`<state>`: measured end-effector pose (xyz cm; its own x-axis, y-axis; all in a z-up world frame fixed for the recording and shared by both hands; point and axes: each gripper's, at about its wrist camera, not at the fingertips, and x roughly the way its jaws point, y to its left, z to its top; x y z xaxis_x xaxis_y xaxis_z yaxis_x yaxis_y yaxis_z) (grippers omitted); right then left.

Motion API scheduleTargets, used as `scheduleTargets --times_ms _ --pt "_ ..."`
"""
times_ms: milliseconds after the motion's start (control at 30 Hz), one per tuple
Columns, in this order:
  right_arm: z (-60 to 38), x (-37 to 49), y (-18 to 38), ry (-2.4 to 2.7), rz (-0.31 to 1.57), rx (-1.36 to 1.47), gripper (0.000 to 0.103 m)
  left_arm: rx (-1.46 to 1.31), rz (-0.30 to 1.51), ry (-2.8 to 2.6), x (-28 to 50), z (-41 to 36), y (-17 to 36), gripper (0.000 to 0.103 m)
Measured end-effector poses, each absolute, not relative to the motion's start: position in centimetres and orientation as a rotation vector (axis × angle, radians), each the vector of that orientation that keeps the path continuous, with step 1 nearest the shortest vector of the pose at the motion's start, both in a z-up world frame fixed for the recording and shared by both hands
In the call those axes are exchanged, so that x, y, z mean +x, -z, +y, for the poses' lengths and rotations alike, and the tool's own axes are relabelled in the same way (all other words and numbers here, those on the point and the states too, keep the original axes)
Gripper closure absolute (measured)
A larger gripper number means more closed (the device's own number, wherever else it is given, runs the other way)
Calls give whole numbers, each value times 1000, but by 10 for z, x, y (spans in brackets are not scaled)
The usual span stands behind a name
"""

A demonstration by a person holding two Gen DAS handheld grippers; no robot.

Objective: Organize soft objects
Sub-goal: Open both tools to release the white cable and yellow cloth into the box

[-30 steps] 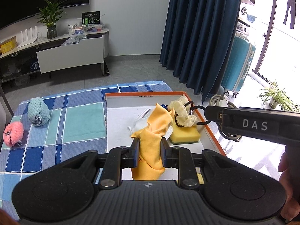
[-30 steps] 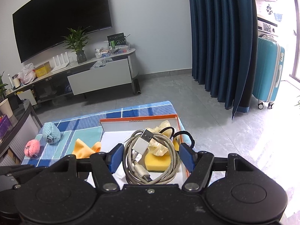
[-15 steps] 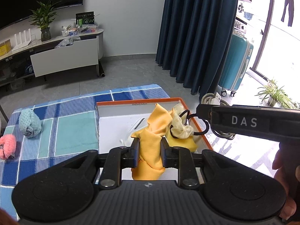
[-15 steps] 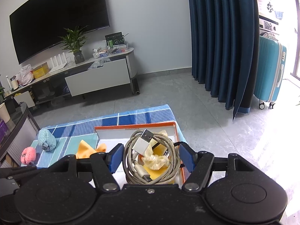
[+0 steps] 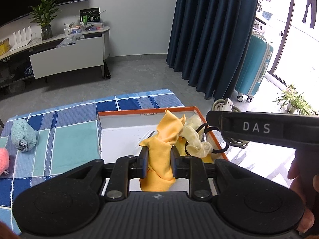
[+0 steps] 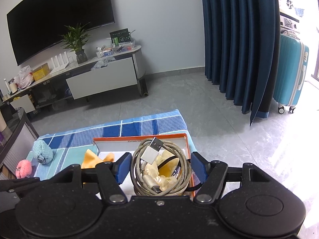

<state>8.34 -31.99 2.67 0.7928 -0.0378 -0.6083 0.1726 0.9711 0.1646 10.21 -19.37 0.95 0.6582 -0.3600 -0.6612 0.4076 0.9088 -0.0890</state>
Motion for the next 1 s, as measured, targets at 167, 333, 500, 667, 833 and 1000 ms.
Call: scheduleTargets --times_ms 167,333,500,667,833,1000 --pt "-321 99 -22 113 661 217 24 67 745 426 111 -192 -5 79" --pt "-320 113 -16 106 672 221 23 63 762 408 124 -191 -1 79" --pt "-326 120 -10 94 672 248 21 63 778 397 132 -190 3 79" --pt "-334 111 -13 131 630 275 21 59 785 407 140 -194 4 78" --pt "-340 100 -21 179 586 267 21 46 795 460 148 -206 3 78" --pt "-344 92 -30 177 560 279 21 30 793 542 147 -217 0 54"
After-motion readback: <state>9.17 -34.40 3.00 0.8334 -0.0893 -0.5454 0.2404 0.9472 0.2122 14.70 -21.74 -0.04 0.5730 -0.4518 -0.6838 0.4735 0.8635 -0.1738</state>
